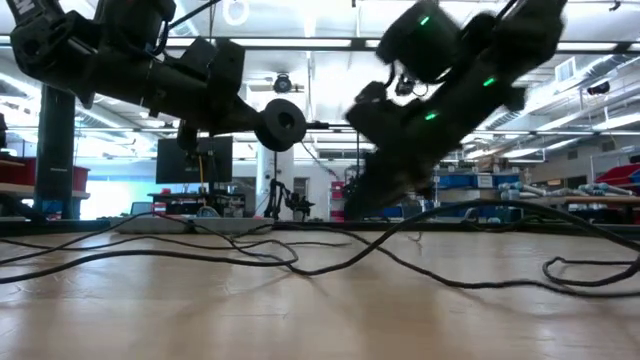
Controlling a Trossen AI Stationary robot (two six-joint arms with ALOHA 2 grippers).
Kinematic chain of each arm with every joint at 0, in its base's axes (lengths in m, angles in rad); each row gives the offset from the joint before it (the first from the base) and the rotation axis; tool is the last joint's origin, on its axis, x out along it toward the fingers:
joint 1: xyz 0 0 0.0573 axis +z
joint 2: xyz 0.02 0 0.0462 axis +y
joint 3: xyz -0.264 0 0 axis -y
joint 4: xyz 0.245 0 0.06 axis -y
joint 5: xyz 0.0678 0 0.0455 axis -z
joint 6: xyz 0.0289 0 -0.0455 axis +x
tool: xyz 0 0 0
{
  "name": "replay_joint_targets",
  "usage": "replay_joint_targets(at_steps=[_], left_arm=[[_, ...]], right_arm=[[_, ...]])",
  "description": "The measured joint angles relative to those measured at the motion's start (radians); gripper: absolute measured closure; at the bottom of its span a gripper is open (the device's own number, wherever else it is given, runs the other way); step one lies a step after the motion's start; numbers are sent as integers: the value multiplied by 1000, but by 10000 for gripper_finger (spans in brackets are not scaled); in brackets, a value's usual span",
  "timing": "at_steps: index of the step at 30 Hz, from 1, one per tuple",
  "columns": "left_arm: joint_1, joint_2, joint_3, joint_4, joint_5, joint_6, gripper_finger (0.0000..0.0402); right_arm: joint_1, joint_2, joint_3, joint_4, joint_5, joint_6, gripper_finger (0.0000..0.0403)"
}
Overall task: Coil cords
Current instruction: Coil the black wire onto the spool
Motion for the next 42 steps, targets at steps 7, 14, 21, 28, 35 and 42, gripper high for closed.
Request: replay_joint_targets(at_steps=[7, 14, 21, 28, 35, 42], left_arm=[[49, -19, 0, 86, -25, 101, 401], [83, -151, 0, 65, -28, 192, 401], [85, -314, 0, -65, -74, 259, 401], [85, -406, 0, -164, -114, 260, 401], [76, -416, 0, -235, -67, 231, 401], [76, -416, 0, -284, -34, 199, 401]], right_arm=[[163, -185, 0, -452, 109, 246, 402], [332, -339, 0, -891, 212, 601, 402], [494, -380, 0, -1221, 215, 977, 403], [601, -374, -27, -1246, 166, 1164, 399], [643, -374, -38, -1157, 163, 1155, 352], [666, -376, -38, -1142, 98, 1150, 283]])
